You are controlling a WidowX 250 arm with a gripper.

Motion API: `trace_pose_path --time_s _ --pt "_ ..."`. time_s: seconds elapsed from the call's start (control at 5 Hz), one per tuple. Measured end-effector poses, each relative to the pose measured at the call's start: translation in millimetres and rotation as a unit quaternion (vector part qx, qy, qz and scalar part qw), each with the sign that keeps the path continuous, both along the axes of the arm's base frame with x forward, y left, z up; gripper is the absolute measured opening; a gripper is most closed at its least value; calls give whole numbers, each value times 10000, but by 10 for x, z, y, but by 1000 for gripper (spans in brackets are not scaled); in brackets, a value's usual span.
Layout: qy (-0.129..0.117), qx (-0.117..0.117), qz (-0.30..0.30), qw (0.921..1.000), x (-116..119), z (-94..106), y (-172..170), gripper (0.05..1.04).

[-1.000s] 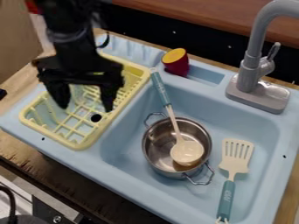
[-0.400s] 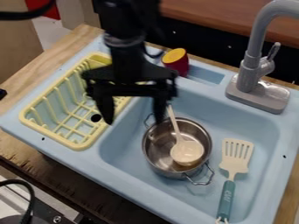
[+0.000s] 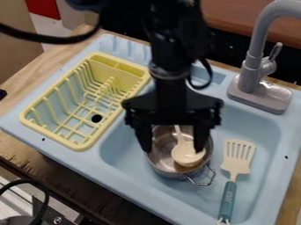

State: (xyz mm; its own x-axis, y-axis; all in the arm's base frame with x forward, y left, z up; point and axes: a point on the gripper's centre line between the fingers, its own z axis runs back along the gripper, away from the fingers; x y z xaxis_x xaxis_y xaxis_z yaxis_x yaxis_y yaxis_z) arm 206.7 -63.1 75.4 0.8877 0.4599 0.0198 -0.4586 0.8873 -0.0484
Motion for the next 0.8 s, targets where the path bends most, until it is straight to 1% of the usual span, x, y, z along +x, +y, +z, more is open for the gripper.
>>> trace_pose_path --time_s 0.2,0.4,0.6,0.8 --pt "2 -64 -23 10000 -56 -131 -226 999" --pt "81 -52 -37 9999 -74 -266 -375 1000" --pt "136 -170 32 9998 -82 -362 -495 999" --pt "122 -315 137 9993 -49 -392 -604 999"
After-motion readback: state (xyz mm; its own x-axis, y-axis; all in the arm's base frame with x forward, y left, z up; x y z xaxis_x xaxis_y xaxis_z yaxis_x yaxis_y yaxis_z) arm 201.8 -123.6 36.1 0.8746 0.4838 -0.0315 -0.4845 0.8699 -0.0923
